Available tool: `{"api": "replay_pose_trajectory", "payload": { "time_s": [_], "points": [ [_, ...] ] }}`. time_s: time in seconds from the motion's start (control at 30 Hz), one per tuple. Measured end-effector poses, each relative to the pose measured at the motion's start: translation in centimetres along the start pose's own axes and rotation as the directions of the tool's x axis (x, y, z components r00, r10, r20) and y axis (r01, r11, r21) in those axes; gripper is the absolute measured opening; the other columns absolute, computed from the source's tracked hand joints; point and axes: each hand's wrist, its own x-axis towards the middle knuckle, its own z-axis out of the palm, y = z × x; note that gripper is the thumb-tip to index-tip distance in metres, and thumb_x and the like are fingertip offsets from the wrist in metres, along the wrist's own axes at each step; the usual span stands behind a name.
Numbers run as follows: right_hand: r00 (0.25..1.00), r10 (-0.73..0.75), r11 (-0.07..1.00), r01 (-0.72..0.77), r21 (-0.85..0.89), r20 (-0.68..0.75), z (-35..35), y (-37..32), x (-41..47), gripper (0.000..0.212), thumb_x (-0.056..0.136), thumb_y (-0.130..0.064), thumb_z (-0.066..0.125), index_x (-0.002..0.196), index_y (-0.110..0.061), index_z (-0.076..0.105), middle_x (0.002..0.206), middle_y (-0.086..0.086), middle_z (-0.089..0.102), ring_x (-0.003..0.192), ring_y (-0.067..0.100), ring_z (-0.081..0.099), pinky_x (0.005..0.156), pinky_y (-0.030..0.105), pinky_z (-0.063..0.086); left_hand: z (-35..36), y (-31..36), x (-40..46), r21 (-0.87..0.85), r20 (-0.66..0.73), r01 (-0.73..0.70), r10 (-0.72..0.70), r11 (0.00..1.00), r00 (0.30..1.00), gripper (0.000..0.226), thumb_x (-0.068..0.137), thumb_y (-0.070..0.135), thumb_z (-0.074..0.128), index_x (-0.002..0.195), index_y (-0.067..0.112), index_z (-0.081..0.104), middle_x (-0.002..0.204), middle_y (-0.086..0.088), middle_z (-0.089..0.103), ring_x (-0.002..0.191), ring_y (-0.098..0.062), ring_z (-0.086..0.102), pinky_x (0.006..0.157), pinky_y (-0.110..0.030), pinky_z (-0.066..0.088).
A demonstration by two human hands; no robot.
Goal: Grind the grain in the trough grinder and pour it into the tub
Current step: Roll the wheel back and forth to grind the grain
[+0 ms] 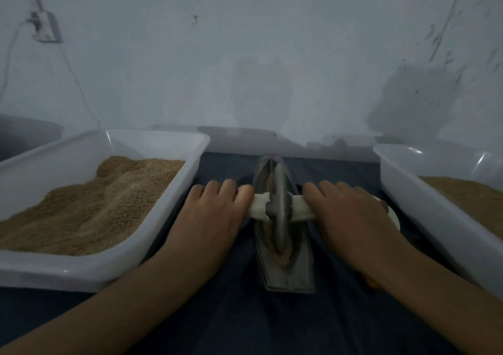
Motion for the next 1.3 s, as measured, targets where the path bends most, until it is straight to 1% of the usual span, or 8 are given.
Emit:
{"api": "replay_pose_trajectory", "payload": {
  "time_s": [0.17, 0.37, 0.47, 0.6, 0.83, 0.97, 1.17, 1.3],
  "points": [
    [0.999, -0.014, 1.000, 0.013, 0.015, 0.042, 1.3, 0.5, 1.9, 0.041, 0.068, -0.013, 0.076, 0.099, -0.017, 0.049, 0.072, 0.003, 0.056, 0.055, 0.027, 0.055, 0.051, 0.030, 0.028, 1.1, 0.0, 1.5, 0.027, 0.072, 0.070, -0.072, 0.997, 0.995, 0.050, 0.089, 0.015, 0.064, 0.129, 0.020, 0.034, 0.118, -0.005, 0.049, 0.103, -0.028, 0.054, 0.086, -0.038, 0.044],
    [0.883, 0.209, 0.953, -0.281, 0.117, 0.420, 5.0, 2.4, 8.0, 0.040, 0.083, -0.033, 0.075, 0.111, -0.025, 0.047, 0.111, 0.006, 0.066, 0.099, 0.033, 0.064, 0.069, 0.037, 0.038, 2.4, 0.3, 8.8, 0.088, 0.085, 0.197, -0.204, 0.977, 0.975, 0.041, 0.093, 0.020, 0.065, 0.124, 0.017, 0.038, 0.116, -0.011, 0.058, 0.108, -0.033, 0.059, 0.092, -0.044, 0.046],
    [0.881, 0.218, 0.950, -0.290, 0.115, 0.419, 5.1, 2.5, 7.6, 0.040, 0.085, -0.030, 0.074, 0.110, -0.024, 0.044, 0.110, 0.006, 0.065, 0.097, 0.032, 0.064, 0.067, 0.038, 0.040, 2.4, 0.2, 9.1, 0.075, 0.097, 0.181, -0.188, 0.981, 0.977, 0.045, 0.093, 0.022, 0.065, 0.128, 0.017, 0.038, 0.118, -0.012, 0.059, 0.111, -0.034, 0.059, 0.095, -0.045, 0.046],
    [0.979, 0.088, 0.993, -0.102, 0.067, 0.186, 3.0, 0.9, 4.3, 0.034, 0.089, -0.026, 0.065, 0.118, -0.020, 0.049, 0.098, 0.005, 0.062, 0.084, 0.031, 0.063, 0.067, 0.039, 0.043, 2.1, 0.1, 5.0, 0.015, 0.083, 0.149, -0.150, 0.989, 0.985, 0.052, 0.092, 0.021, 0.063, 0.135, 0.018, 0.033, 0.122, -0.009, 0.054, 0.112, -0.031, 0.056, 0.097, -0.043, 0.046],
    [0.995, 0.073, 0.997, -0.073, -0.003, 0.064, 0.6, -0.6, 0.5, 0.049, 0.069, -0.017, 0.077, 0.109, -0.022, 0.048, 0.084, 0.003, 0.056, 0.072, 0.027, 0.056, 0.065, 0.039, 0.040, 0.8, 1.0, 0.2, 0.010, 0.005, 0.090, -0.090, 0.996, 0.996, 0.052, 0.082, 0.017, 0.065, 0.128, 0.020, 0.042, 0.111, -0.006, 0.052, 0.095, -0.028, 0.054, 0.082, -0.040, 0.042],
    [0.987, 0.086, 0.996, -0.085, -0.011, 0.135, 2.0, 0.1, 2.5, 0.043, 0.075, -0.021, 0.075, 0.111, -0.019, 0.053, 0.084, 0.005, 0.060, 0.070, 0.029, 0.059, 0.060, 0.036, 0.037, 2.0, 0.2, 3.0, -0.008, 0.039, 0.119, -0.119, 0.993, 0.992, 0.051, 0.087, 0.020, 0.067, 0.129, 0.019, 0.037, 0.113, -0.005, 0.053, 0.100, -0.027, 0.056, 0.086, -0.039, 0.048],
    [0.877, 0.272, 0.947, -0.317, 0.051, 0.397, 5.1, 1.7, 8.8, 0.035, 0.086, -0.025, 0.070, 0.115, -0.022, 0.051, 0.112, 0.007, 0.067, 0.101, 0.032, 0.065, 0.072, 0.035, 0.037, 3.1, -0.3, 8.8, 0.029, 0.093, 0.210, -0.212, 0.977, 0.973, 0.045, 0.092, 0.022, 0.067, 0.127, 0.016, 0.038, 0.116, -0.011, 0.059, 0.107, -0.032, 0.060, 0.092, -0.043, 0.050],
    [0.915, 0.211, 0.972, -0.235, 0.029, 0.345, 3.8, 1.2, 6.7, 0.037, 0.090, -0.029, 0.066, 0.121, -0.020, 0.047, 0.108, 0.006, 0.064, 0.096, 0.031, 0.065, 0.072, 0.038, 0.042, 2.5, 0.3, 6.7, 0.038, 0.058, 0.186, -0.188, 0.982, 0.981, 0.043, 0.092, 0.021, 0.064, 0.126, 0.016, 0.036, 0.114, -0.011, 0.056, 0.105, -0.032, 0.058, 0.091, -0.043, 0.047]
  ]
}}
